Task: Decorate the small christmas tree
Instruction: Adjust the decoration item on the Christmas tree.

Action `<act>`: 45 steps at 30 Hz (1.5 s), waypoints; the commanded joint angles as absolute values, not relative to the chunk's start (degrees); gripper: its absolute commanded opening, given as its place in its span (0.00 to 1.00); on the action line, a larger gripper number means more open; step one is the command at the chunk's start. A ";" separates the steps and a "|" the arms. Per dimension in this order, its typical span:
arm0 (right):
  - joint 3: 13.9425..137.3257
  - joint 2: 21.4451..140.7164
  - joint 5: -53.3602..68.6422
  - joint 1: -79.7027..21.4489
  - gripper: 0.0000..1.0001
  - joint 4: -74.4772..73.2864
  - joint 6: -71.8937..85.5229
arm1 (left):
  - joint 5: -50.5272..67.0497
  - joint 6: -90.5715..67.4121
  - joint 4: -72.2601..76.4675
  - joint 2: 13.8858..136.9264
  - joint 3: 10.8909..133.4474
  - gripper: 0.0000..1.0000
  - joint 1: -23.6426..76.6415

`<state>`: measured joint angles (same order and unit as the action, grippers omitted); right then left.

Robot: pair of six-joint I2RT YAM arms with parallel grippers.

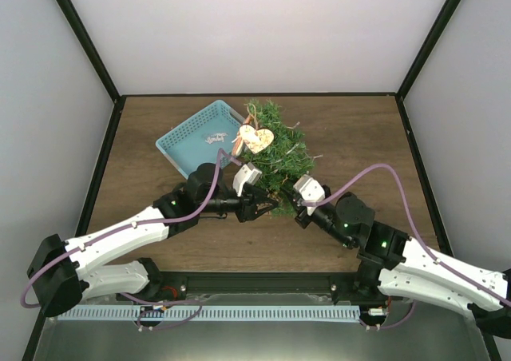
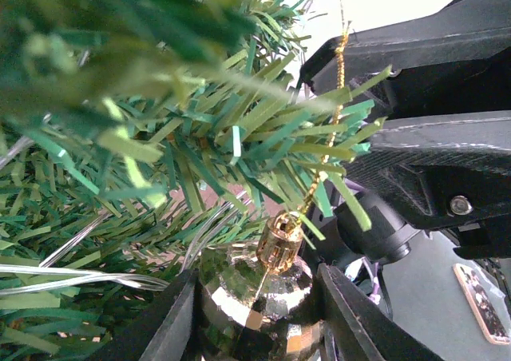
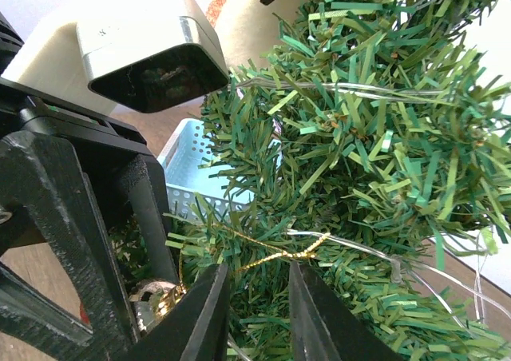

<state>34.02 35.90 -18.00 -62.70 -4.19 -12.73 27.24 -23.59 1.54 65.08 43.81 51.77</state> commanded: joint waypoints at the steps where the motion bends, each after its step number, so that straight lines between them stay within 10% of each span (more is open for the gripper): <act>1: 36.63 36.64 -19.38 -62.40 0.23 -2.17 -12.72 | 27.07 -23.63 0.88 64.57 44.57 0.37 51.86; 21: 36.73 36.82 -19.78 -62.36 0.22 -2.57 -12.47 | 23.77 -24.06 -2.30 60.76 45.36 0.66 51.90; 45: 37.51 32.48 -18.04 -62.40 0.24 -7.67 -10.83 | 18.98 -24.55 -4.13 55.64 45.58 0.72 51.84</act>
